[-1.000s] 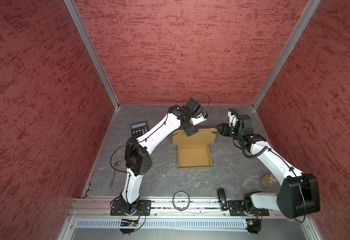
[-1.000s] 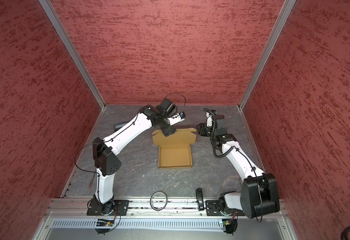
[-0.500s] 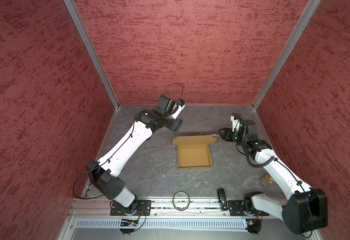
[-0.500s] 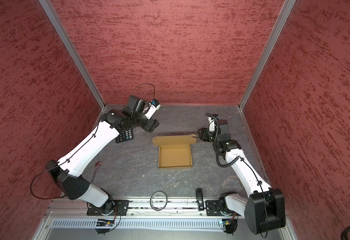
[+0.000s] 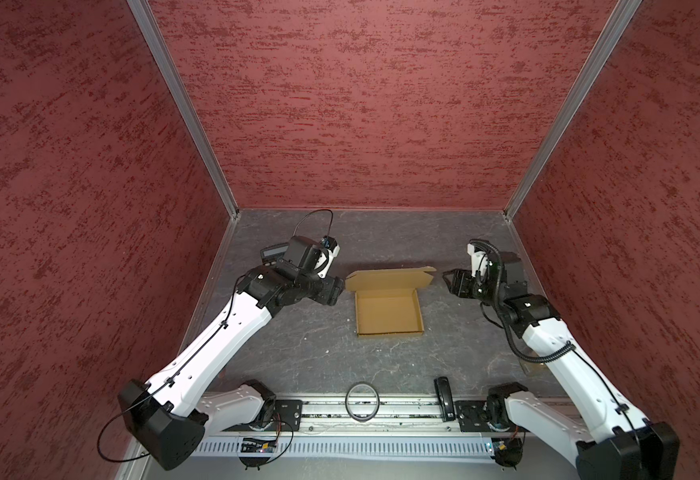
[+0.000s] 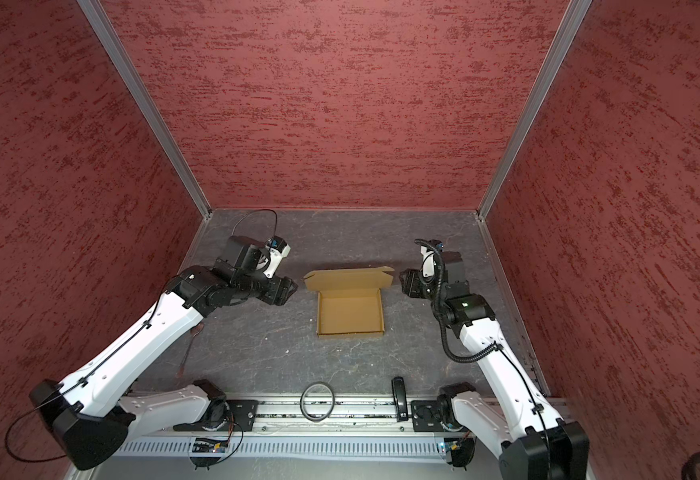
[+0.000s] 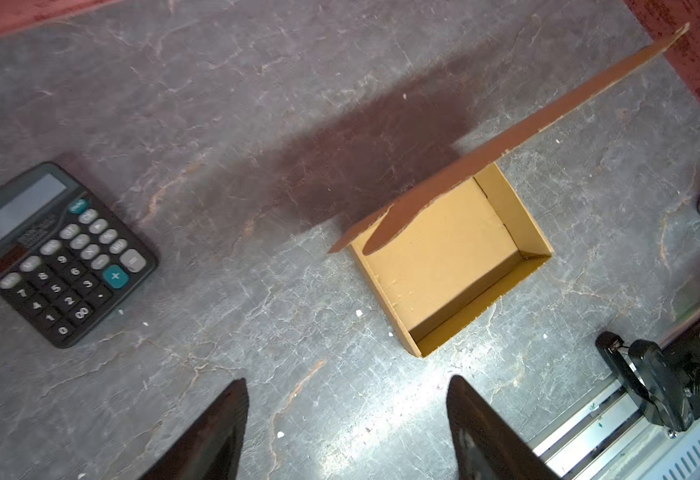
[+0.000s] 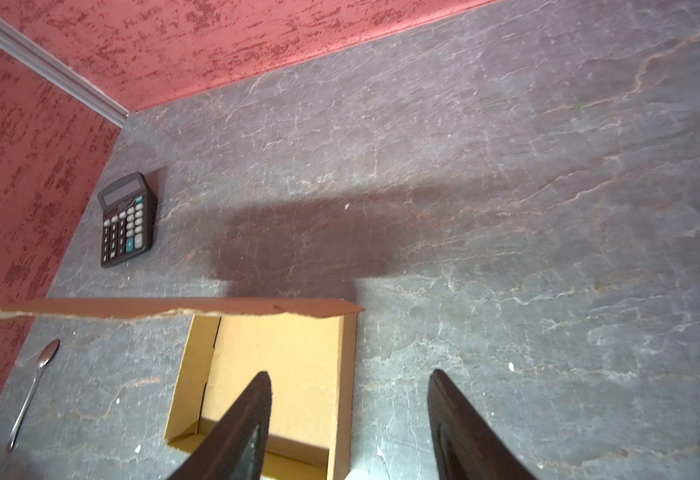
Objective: Fold the paper box
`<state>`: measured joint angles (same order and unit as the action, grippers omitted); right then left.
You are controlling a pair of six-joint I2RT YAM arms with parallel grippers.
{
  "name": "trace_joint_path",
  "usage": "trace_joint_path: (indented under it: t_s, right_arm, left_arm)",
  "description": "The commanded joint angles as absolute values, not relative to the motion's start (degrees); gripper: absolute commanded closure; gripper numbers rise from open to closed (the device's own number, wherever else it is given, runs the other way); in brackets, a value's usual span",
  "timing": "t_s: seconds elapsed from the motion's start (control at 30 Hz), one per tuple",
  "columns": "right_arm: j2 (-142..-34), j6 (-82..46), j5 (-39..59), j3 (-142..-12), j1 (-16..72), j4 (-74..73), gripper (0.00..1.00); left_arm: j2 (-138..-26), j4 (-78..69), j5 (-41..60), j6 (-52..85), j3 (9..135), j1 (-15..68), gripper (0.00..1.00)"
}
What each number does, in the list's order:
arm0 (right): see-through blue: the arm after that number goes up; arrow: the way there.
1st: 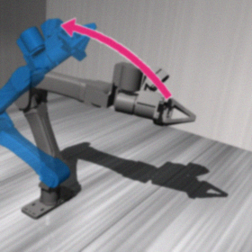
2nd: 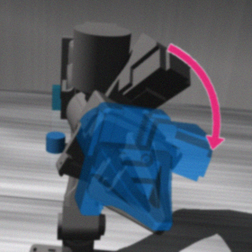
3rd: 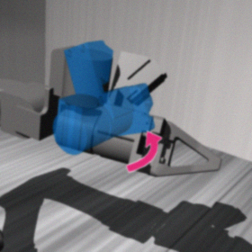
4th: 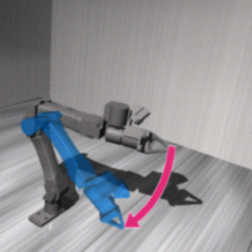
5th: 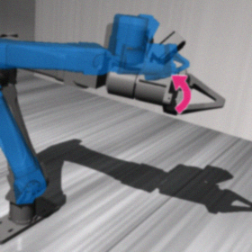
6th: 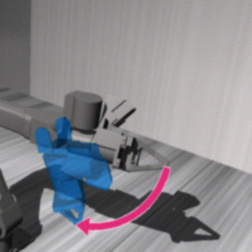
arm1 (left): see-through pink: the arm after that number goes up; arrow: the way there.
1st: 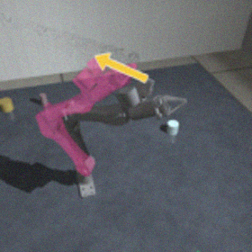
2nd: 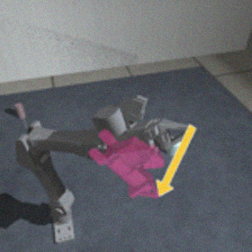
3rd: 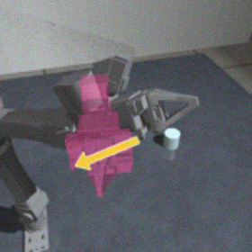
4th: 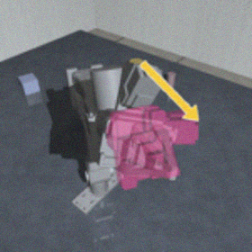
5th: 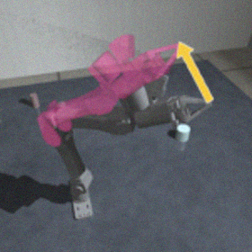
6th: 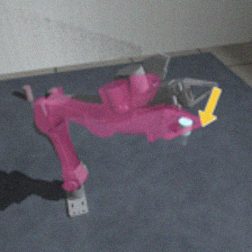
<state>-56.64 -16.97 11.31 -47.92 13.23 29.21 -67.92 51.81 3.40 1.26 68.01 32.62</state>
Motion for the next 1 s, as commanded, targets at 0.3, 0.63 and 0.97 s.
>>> trace_joint_path:
  t_s: [0.3, 0.63, 0.97]
  right_arm:
    - [-59.84, -10.48, 10.11, -50.36, 17.58, 30.68, 0.34]
    - [-67.84, -4.53, 12.12, -51.7, 17.79, 26.09, 0.32]
    - [-73.37, -1.81, 12.12, -54.3, 17.82, 22.99, 0.32]
  left_arm:
    - [-78.25, 36.83, 4.67, 1.25, 63.24, 33.74, 0.28]
    - [-83.84, 30.92, 5.72, -1.18, 63.41, 32.64, 0.37]
    - [-87.32, 28.28, 7.36, -2.22, 64.82, 31.11, 0.51]
